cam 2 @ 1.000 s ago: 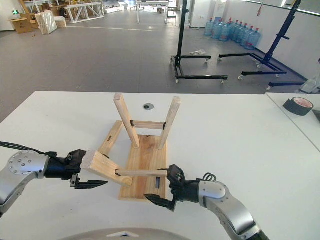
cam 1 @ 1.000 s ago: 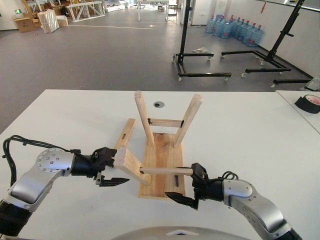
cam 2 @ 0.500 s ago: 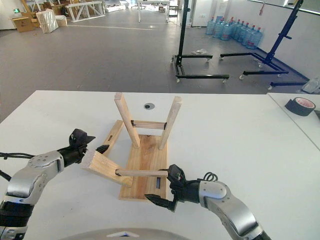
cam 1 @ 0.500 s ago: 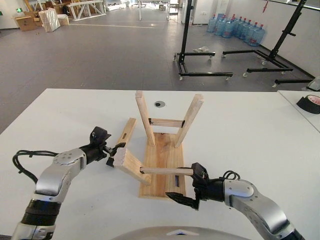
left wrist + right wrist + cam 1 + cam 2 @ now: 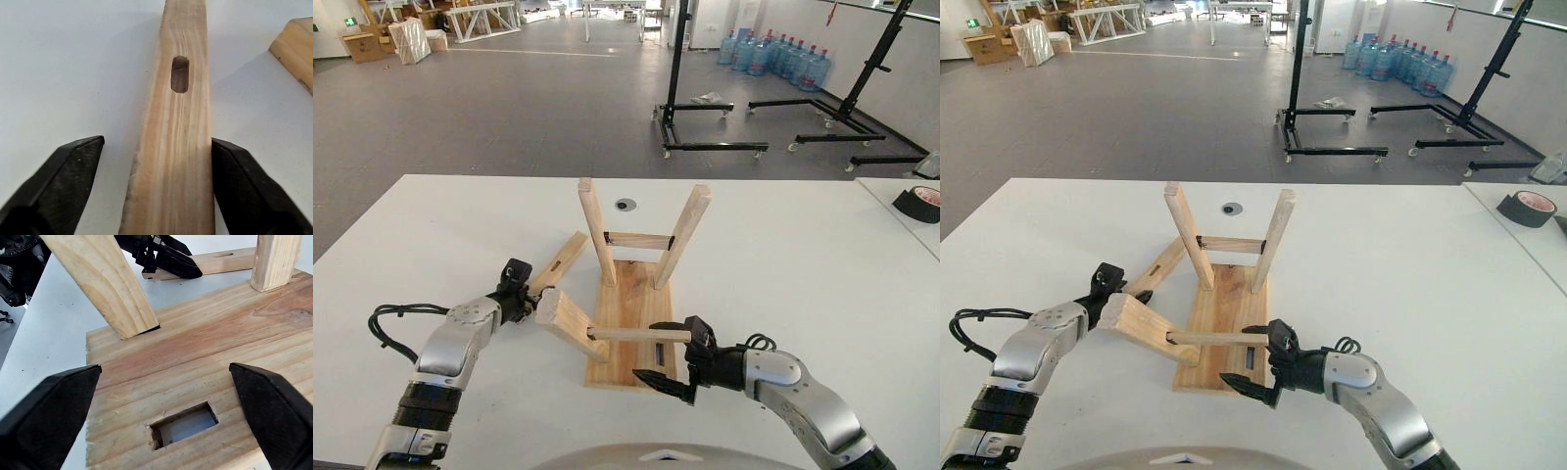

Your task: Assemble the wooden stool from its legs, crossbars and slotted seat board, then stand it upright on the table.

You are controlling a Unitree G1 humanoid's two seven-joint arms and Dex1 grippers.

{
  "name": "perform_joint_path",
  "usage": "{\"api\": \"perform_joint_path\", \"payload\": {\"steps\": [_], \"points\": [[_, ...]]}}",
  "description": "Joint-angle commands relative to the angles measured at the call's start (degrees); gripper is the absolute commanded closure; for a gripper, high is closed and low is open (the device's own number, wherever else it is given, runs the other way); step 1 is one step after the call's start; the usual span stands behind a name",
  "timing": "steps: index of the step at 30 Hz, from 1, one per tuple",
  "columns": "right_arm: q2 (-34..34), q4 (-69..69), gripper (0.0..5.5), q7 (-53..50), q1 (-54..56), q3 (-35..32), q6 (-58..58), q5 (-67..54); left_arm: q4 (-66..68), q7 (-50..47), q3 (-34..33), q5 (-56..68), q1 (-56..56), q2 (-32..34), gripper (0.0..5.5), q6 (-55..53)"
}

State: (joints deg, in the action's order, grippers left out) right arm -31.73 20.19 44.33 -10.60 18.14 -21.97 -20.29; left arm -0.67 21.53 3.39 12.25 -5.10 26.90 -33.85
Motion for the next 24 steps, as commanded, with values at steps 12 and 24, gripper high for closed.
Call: {"api": "perform_joint_path", "payload": {"steps": [12,24], "points": [[-0.9,-2.3,0.68,0.7,1.0,-4.8,-2.0,-0.8,5.1,-0.8,-3.8,-2.2,1.8,-2.7,3.47,7.7],[-1.6,1.3,0.68,0.9,8.6,-21.3,-10.9,-16.3,-10.1,19.0,-17.4,23.2,-2.9,-2.6,3.47,22.1]]}}
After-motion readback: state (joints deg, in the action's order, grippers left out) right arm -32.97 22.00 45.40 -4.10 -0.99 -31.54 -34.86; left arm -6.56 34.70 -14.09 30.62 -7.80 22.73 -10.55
